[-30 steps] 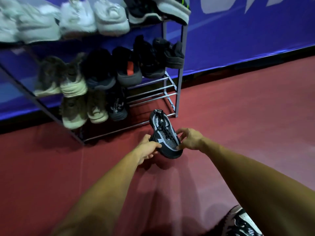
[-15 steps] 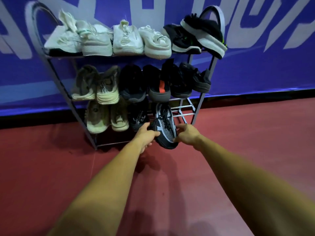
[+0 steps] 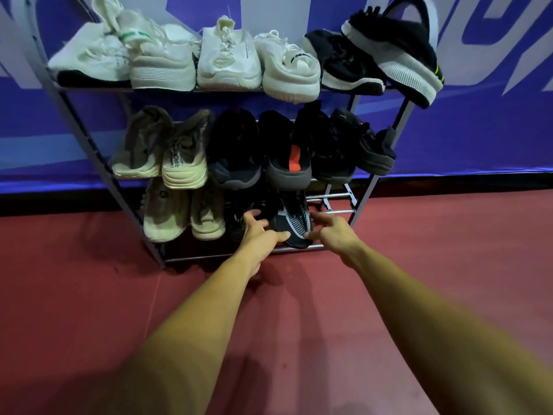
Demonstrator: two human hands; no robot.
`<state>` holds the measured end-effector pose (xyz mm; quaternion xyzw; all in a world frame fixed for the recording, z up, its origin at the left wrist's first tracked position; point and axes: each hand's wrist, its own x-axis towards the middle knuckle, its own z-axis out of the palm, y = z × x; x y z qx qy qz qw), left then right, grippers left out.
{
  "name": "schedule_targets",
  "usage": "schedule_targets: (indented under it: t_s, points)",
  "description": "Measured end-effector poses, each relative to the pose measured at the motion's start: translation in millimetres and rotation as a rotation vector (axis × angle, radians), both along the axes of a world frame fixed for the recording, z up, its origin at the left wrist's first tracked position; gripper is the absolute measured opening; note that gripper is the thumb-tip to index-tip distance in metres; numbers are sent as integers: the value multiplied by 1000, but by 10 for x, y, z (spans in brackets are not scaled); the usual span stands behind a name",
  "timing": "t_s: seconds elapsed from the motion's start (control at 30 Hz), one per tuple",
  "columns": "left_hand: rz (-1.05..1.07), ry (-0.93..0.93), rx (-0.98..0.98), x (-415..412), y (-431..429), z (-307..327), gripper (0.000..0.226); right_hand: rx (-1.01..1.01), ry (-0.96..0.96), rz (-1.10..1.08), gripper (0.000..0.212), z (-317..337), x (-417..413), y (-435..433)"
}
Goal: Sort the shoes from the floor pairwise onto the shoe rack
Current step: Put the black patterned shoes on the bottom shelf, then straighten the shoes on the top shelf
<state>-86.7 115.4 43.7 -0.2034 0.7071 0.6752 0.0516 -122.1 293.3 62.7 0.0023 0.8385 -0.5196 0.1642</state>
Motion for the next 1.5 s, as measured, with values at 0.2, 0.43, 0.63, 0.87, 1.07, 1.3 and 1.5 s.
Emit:
schedule_targets:
  t_s: [0.2, 0.43, 0.63, 0.87, 1.07, 1.3, 1.5]
  points:
    - [-87, -26, -2, -108, 56, -113, 103, 52, 6, -11, 64, -170, -168, -32]
    - [-107, -70, -86, -158, 78, -191, 100, 57, 43, -45, 59, -227, -224, -91]
    - [-9, -88, -84, -226, 195, -199, 63, 7, 22, -82, 55, -277, -236, -159]
    - [-29, -162, -152, -230, 139, -142, 75, 48, 1, -85, 58, -232, -191, -219]
    - [-127, -228, -175, -76, 125, 151, 70, 244, 86, 42, 57, 84, 45, -242]
    - [-322, -153, -360, 204, -61, 666, 49, 388, 209, 159, 50, 633, 415, -86]
    - [-293, -9, -514, 420, -403, 1305, 44, 417, 337, 171, 44, 1217, 699, -153]
